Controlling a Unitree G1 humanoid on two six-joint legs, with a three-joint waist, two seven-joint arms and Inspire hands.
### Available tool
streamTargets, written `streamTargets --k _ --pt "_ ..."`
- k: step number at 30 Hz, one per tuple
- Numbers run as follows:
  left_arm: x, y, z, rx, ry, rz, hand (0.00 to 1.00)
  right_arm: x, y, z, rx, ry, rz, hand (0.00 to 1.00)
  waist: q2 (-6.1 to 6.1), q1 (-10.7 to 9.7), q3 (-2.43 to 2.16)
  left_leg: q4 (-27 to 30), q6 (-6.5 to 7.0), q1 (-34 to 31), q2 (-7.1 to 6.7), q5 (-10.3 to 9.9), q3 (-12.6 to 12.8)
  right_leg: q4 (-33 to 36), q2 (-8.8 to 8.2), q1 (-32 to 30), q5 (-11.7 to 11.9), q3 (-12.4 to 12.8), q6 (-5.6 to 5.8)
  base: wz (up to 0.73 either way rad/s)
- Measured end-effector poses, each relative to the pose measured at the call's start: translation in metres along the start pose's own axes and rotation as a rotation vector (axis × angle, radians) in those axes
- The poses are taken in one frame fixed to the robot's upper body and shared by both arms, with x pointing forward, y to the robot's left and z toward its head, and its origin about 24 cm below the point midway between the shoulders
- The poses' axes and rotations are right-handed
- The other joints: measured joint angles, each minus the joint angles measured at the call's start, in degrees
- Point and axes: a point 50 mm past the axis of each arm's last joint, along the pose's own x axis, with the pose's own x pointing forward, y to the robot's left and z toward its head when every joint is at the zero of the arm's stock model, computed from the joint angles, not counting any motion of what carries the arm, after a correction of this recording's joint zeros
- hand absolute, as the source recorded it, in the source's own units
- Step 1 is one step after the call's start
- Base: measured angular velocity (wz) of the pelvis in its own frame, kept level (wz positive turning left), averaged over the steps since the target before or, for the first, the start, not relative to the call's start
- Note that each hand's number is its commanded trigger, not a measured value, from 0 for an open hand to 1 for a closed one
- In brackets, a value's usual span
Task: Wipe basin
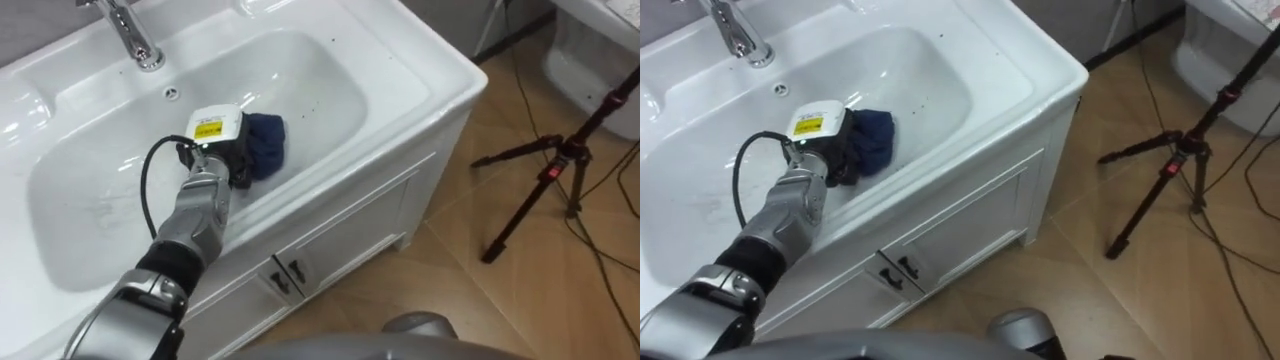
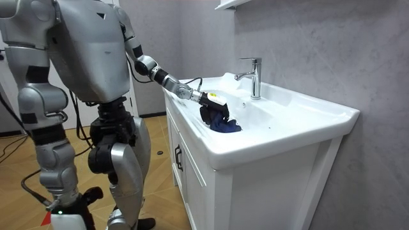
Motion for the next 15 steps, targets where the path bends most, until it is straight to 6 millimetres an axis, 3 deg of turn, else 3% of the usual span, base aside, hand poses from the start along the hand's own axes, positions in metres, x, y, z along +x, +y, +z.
streamTargets --k 7,15 --pt "0.016 0.037 0.012 0.011 -0.037 0.121 1.00 -0.001 -0.007 -0.001 0.009 -0.002 -0.022 0.00 -0.02 -1.54 0.07 -0.01 -0.07 -0.16 0.29 0.05 1.80 0.77 0.47 -1.16 0.08 2.34 -0.11 -0.17" --pt "0.017 0.038 0.008 -0.034 -0.023 0.135 1.00 -0.001 -0.009 -0.014 0.031 0.026 -0.054 0.00 -0.63 -2.67 -0.02 0.00 -0.08 0.51 0.43 0.04 3.43 0.75 0.75 -1.06 0.03 4.11 -0.19 -0.12"
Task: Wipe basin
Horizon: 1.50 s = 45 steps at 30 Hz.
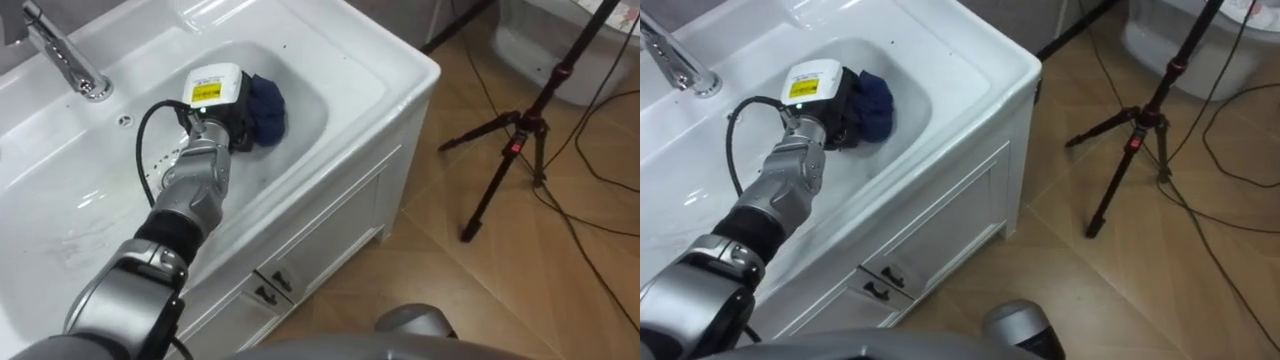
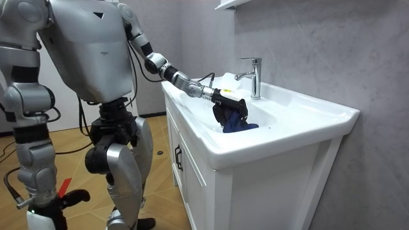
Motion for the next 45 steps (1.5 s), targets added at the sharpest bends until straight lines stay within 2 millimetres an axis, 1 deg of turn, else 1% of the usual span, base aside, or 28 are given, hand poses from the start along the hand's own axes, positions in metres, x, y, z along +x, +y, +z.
streamTargets --k 2,3,4,6,8,9,11,12,13,18,23,25,28,30,31,32,34,36,37,39,42,43,44,45 --pt "0.000 0.001 -0.002 -0.013 0.004 -0.001 1.00 0.000 0.000 -0.001 0.006 0.003 -0.001 0.00 -0.09 -0.04 0.05 0.00 -0.01 0.10 -0.01 -0.01 0.08 0.03 0.02 0.00 0.02 0.18 0.03 -0.04" --pt "0.000 0.001 -0.003 -0.020 0.005 -0.001 1.00 0.000 0.000 -0.002 0.009 0.005 -0.001 0.00 -0.24 0.04 0.14 0.00 -0.01 0.12 -0.01 -0.01 0.25 0.05 0.10 -0.08 0.05 0.55 0.08 -0.08" --pt "0.000 0.001 -0.003 -0.018 0.005 0.000 1.00 0.000 0.000 -0.001 0.008 0.002 -0.001 0.00 0.14 0.09 -0.09 -0.02 -0.02 0.23 0.01 -0.02 0.59 0.05 0.17 -0.13 0.10 0.88 0.17 -0.09" --pt "0.000 0.000 -0.004 -0.018 0.000 -0.001 1.00 0.000 0.000 -0.001 0.006 0.002 -0.001 0.00 -0.17 0.20 0.09 -0.15 -0.08 0.71 0.07 -0.06 0.83 0.09 0.34 -0.05 0.14 1.41 0.21 -0.14" --pt "0.000 0.000 -0.006 -0.014 0.001 0.000 1.00 0.000 -0.001 0.001 0.005 -0.002 0.000 0.00 -0.12 0.15 0.06 -0.20 -0.32 0.84 0.20 -0.26 1.05 0.13 0.60 -0.03 0.14 2.02 0.22 -0.16" --pt "0.000 0.001 -0.009 -0.009 0.000 0.005 1.00 0.000 -0.001 0.002 -0.002 -0.005 0.001 0.00 0.14 0.10 -0.11 -0.21 -0.34 0.85 0.26 -0.28 1.15 0.21 0.73 -0.11 0.21 2.26 0.22 -0.10" --pt "0.001 0.003 -0.010 -0.010 -0.004 0.010 1.00 0.000 -0.001 0.001 -0.011 -0.002 0.001 0.00 0.00 0.06 -0.02 -0.21 -0.37 0.84 0.42 -0.30 1.35 0.22 0.83 -0.20 0.50 2.32 0.13 -0.06" --pt "0.002 0.005 -0.010 -0.024 -0.001 0.014 1.00 0.000 -0.001 0.002 -0.018 -0.002 0.003 0.00 0.12 0.12 -0.10 -0.20 -0.38 0.81 0.52 -0.30 1.38 0.17 0.91 -0.23 0.67 2.32 0.05 -0.03" --pt "0.004 0.007 -0.010 -0.039 0.002 0.018 1.00 0.000 -0.001 0.001 -0.021 0.000 0.005 0.00 0.03 0.15 -0.04 -0.16 -0.39 0.83 0.60 -0.31 1.40 0.18 0.99 -0.32 0.70 2.32 0.00 0.00" --pt "0.011 0.015 -0.011 -0.025 0.011 0.031 1.00 0.000 -0.001 0.001 -0.020 0.004 0.006 0.00 0.13 0.16 -0.10 -0.11 -0.50 0.85 0.74 -0.36 1.41 0.21 1.30 -0.85 0.74 2.91 -0.08 -0.06" --pt "0.011 0.011 -0.014 -0.019 0.025 0.028 1.00 0.000 0.000 -0.006 -0.002 0.017 0.007 0.00 0.32 0.27 -0.16 -0.11 -0.51 0.98 0.83 -0.36 1.56 0.19 1.45 -0.30 1.06 3.41 -0.16 -0.07" --pt "0.010 0.009 -0.018 -0.003 0.039 0.019 1.00 0.000 0.000 -0.009 0.025 0.030 0.007 0.00 0.28 0.51 -0.13 -0.18 -0.62 1.25 0.97 -0.43 3.10 0.21 1.58 -0.21 1.09 3.76 -0.16 -0.09" --pt "0.009 0.008 -0.025 0.046 0.058 0.015 1.00 0.000 -0.001 -0.011 0.055 0.040 0.009 0.00 0.28 0.58 -0.14 -0.30 -0.89 1.31 1.14 -0.62 3.43 0.33 1.95 -0.22 1.09 4.50 -0.16 -0.13" --pt "0.009 0.009 -0.030 0.095 0.068 0.017 1.00 0.000 -0.001 -0.013 0.060 0.056 0.017 0.00 0.20 1.90 -0.08 -0.32 -1.19 1.67 1.55 -0.87 4.38 0.31 2.41 -0.23 1.41 5.28 -0.35 -0.24" --pt "0.007 0.006 -0.035 0.109 0.084 0.007 1.00 0.000 0.000 -0.015 0.061 0.065 0.022 0.00 0.06 2.46 -0.16 -0.30 -1.30 1.82 1.69 -0.94 4.35 0.31 2.57 -0.05 1.47 5.34 -0.47 -0.18" --pt "0.005 0.003 -0.039 0.117 0.094 0.001 1.00 0.000 -0.001 -0.016 0.062 0.068 0.022 0.00 0.20 2.67 -0.31 -0.29 -1.33 1.83 1.76 -0.95 4.36 0.26 2.65 -0.05 1.51 5.45 -0.54 -0.12" --pt "-0.002 -0.005 -0.050 0.125 0.131 -0.023 1.00 0.000 -0.001 -0.018 0.061 0.074 0.019 0.00 0.25 3.21 -0.33 -0.26 -1.42 1.86 1.92 -0.96 4.36 0.09 2.84 -0.06 1.63 5.63 -0.73 -0.05" --pt "-0.013 -0.019 -0.066 0.136 0.197 -0.079 1.00 0.000 -0.002 -0.019 0.065 0.086 0.018 0.00 0.27 3.64 -0.36 -0.12 -1.55 1.75 1.93 -0.96 4.52 0.07 2.96 -0.12 1.68 5.61 -0.87 0.00" --pt "-0.018 -0.025 -0.074 0.170 0.219 -0.110 1.00 0.000 -0.002 -0.018 0.067 0.085 0.016 0.00 0.39 3.95 -0.43 -0.03 -1.56 1.68 2.00 -0.96 4.52 0.02 2.96 -0.20 1.69 5.57 -0.90 0.00" --pt "-0.023 -0.030 -0.082 0.210 0.241 -0.132 1.00 0.000 -0.003 -0.019 0.084 0.088 0.015 0.00 0.42 4.89 -0.47 0.00 -1.57 1.48 2.16 -0.96 4.24 0.01 2.90 -0.21 1.69 5.21 -0.92 0.07" --pt "-0.033 -0.032 -0.101 0.267 0.291 -0.153 1.00 -0.001 -0.005 -0.021 0.116 0.084 0.009 0.00 0.42 5.31 -0.62 0.10 -1.58 1.19 2.19 -0.96 4.15 -0.14 2.76 -0.20 1.68 4.70 -0.95 0.09" --pt "-0.036 -0.032 -0.108 0.284 0.316 -0.159 1.00 -0.001 -0.006 -0.020 0.124 0.079 0.004 0.00 0.49 5.94 -0.69 0.10 -1.58 1.17 2.19 -0.96 4.08 -0.20 2.76 -0.18 1.71 4.72 -0.98 0.04" --pt "-0.038 -0.034 -0.110 0.292 0.325 -0.165 1.00 -0.001 -0.006 -0.020 0.127 0.079 0.003 0.00 0.51 6.25 -0.76 0.10 -1.58 1.21 2.19 -0.96 4.10 -0.22 2.76 -0.12 1.71 4.71 -0.98 0.03" --pt "-0.041 -0.037 -0.114 0.307 0.339 -0.182 1.00 -0.001 -0.006 -0.019 0.133 0.075 0.001 0.00 0.48 6.88 -0.94 0.11 -1.59 1.14 2.17 -0.96 3.83 -0.27 2.65 -0.02 1.71 4.35 -0.98 0.11"
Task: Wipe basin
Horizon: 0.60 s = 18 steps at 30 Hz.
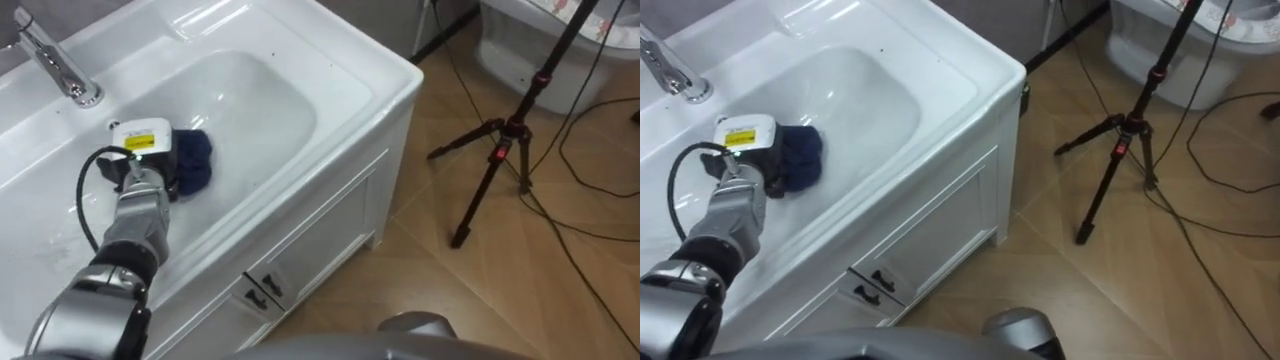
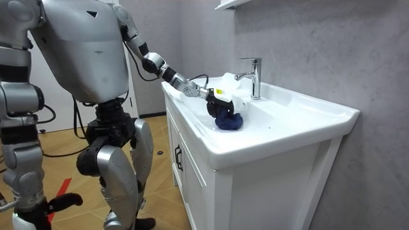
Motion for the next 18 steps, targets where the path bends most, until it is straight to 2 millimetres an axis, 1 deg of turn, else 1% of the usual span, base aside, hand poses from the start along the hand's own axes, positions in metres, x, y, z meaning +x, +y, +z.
streamTargets --k 1,2,3,5,6,7,9,11,12,15,18 --pt "-0.003 -0.006 -0.004 0.015 0.010 -0.014 1.00 0.000 0.000 0.000 0.007 -0.003 0.002 0.00 0.19 0.46 -0.33 0.02 0.00 -0.07 -0.07 0.01 -0.57 -0.15 -0.17 0.20 -0.01 -0.65 -0.01 0.13" --pt "-0.004 -0.010 -0.006 0.024 0.013 -0.018 1.00 0.000 0.000 0.000 0.009 -0.005 0.003 0.00 0.07 0.73 -0.37 0.04 -0.01 -0.07 -0.08 0.02 -0.77 -0.25 -0.19 0.30 0.00 -0.72 -0.01 0.14" --pt "-0.008 -0.015 -0.010 0.042 0.019 -0.023 1.00 0.000 0.000 0.002 0.009 -0.013 0.004 0.00 0.22 1.20 -0.57 0.08 -0.03 -0.06 -0.09 0.03 -1.00 -0.35 -0.21 0.42 -0.01 -0.82 -0.02 0.10" --pt "-0.010 -0.020 -0.015 0.072 0.029 -0.020 1.00 -0.001 0.000 0.005 0.008 -0.023 0.003 0.00 -0.20 1.77 -0.43 0.13 -0.04 -0.10 -0.11 0.04 -1.16 -0.50 -0.29 0.55 -0.02 -1.25 -0.03 0.14" --pt "-0.010 -0.019 -0.017 0.095 0.033 -0.018 1.00 -0.001 0.000 0.008 0.008 -0.029 0.001 0.00 -0.39 2.09 -0.37 0.29 -0.04 -0.22 -0.15 0.04 -1.50 -0.62 -0.51 0.75 -0.06 -2.07 -0.08 0.19" --pt "-0.010 -0.019 -0.018 0.107 0.033 -0.016 1.00 -0.001 0.000 0.009 0.008 -0.032 0.000 0.00 -0.47 2.18 -0.37 0.54 -0.04 -0.40 -0.17 0.04 -1.67 -0.62 -0.62 0.81 -0.09 -2.37 -0.10 0.22" --pt "-0.011 -0.020 -0.023 0.138 0.040 -0.021 1.00 -0.002 -0.001 0.015 0.027 -0.046 -0.004 0.00 -0.43 3.28 -0.36 0.71 -0.04 -0.49 -0.17 0.04 -2.14 -0.62 -0.75 0.90 -0.17 -3.06 -0.14 0.12" --pt "-0.012 -0.021 -0.029 0.174 0.044 -0.019 1.00 -0.002 -0.001 0.018 0.051 -0.054 -0.008 0.00 -0.46 3.49 -0.37 0.73 -0.04 -0.54 -0.24 0.04 -2.96 -0.65 -0.91 1.17 -0.27 -3.89 -0.26 0.18" --pt "-0.012 -0.021 -0.032 0.184 0.051 -0.014 1.00 -0.002 -0.001 0.017 0.071 -0.053 -0.012 0.00 -0.38 4.46 -0.39 0.78 -0.09 -0.55 -0.23 0.08 -3.08 -0.65 -0.89 1.19 -0.28 -4.25 -0.28 0.16" --pt "-0.012 -0.019 -0.035 0.224 0.069 -0.004 1.00 -0.002 -0.001 0.018 0.081 -0.041 -0.022 0.00 -0.35 5.47 -0.43 0.95 -0.19 -0.27 -0.47 0.15 -3.95 -0.87 -1.05 1.77 -0.42 -5.39 -0.50 0.17" --pt "-0.012 -0.020 -0.036 0.232 0.070 -0.001 1.00 -0.002 0.000 0.022 0.095 -0.043 -0.031 0.00 -0.42 5.87 -0.44 1.00 -0.38 -0.08 -0.48 0.26 -4.60 -1.53 -1.10 2.25 -0.51 -6.16 -0.69 0.13"
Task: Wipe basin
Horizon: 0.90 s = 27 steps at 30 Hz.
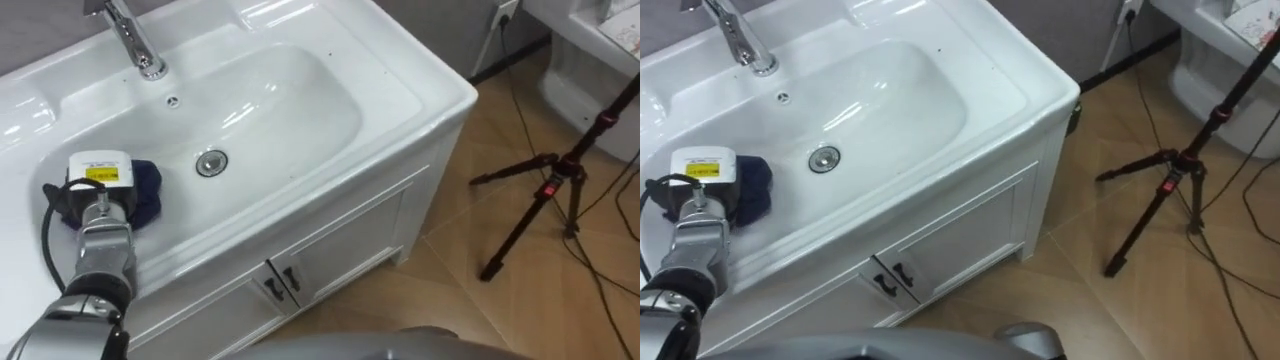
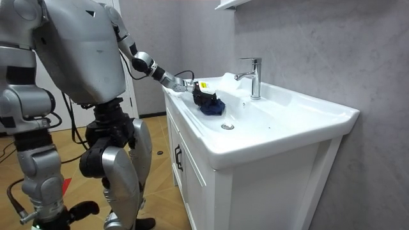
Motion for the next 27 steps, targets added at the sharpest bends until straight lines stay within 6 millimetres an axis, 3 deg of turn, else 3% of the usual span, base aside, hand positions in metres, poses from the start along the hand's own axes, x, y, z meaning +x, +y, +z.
streamTargets --k 5,7,13,19,27 --pt "0.000 0.001 0.000 0.025 -0.006 0.007 1.00 0.000 0.000 0.003 0.002 -0.001 -0.015 0.00 -0.25 0.20 -0.15 0.15 -0.32 0.33 0.01 0.19 -1.55 -0.12 0.01 0.73 -0.31 -1.15 -0.51 0.13" --pt "0.001 0.002 -0.001 0.023 -0.004 0.012 1.00 0.000 0.000 0.003 0.011 -0.001 -0.024 0.00 0.16 0.27 -0.42 0.37 -0.39 0.23 0.03 0.23 -2.09 -0.10 0.00 0.78 -0.37 -1.71 -0.62 0.12" --pt "0.001 0.009 -0.010 -0.034 0.044 0.066 1.00 -0.001 -0.001 0.006 0.051 -0.009 -0.063 0.00 0.21 1.37 -0.44 0.42 -0.85 -0.69 -0.09 0.51 -5.82 -0.22 -0.03 1.16 -0.84 -3.84 -1.32 0.16" --pt "0.001 0.016 -0.009 -0.053 0.037 0.132 1.00 -0.001 0.001 0.012 0.121 -0.032 -0.043 0.00 0.29 2.97 -0.50 0.54 -1.41 -1.45 0.03 0.88 -6.77 -0.31 -0.03 0.78 -1.26 -5.85 -1.97 0.16" --pt "0.001 0.018 -0.007 -0.064 0.022 0.152 1.00 -0.002 0.007 0.022 0.226 -0.094 0.028 0.00 0.22 3.26 -0.45 0.54 -1.53 -1.25 0.15 0.94 -7.50 -0.96 -0.06 1.78 -1.49 -7.69 -2.44 0.10"
